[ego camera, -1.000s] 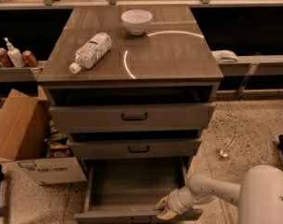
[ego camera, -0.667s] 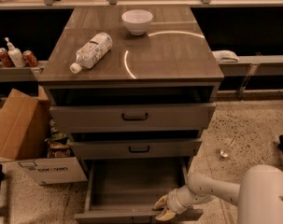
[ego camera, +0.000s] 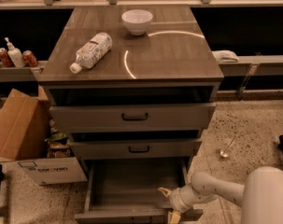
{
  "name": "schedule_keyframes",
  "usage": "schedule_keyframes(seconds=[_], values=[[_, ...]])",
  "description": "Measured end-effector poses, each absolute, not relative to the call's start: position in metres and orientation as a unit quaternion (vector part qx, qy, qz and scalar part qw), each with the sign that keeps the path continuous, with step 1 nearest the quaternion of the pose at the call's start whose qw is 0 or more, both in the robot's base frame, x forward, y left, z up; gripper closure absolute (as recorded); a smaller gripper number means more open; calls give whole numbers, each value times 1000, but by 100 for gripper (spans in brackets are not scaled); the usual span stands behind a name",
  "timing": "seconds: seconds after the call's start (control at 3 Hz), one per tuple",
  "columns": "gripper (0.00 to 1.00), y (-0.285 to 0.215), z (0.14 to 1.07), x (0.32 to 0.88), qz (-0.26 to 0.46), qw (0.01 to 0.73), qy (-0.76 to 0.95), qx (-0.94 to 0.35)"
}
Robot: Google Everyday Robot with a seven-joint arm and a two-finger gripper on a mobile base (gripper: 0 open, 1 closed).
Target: Open bottom drawer
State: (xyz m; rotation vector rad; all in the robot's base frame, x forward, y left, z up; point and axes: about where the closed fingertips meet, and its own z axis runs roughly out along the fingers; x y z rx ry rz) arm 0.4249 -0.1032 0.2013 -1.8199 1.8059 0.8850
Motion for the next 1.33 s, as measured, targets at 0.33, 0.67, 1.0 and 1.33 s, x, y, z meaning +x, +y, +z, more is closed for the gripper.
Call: schedule_keyframes(seconds=[0.33, 0.67, 1.0, 1.33], values=[[0, -128, 223, 436, 306, 233, 655, -650], [0, -162, 251, 445, 273, 254, 672, -639], [0, -200, 284, 451, 233, 271, 694, -625], [0, -241, 318, 457, 199, 283, 715, -607]])
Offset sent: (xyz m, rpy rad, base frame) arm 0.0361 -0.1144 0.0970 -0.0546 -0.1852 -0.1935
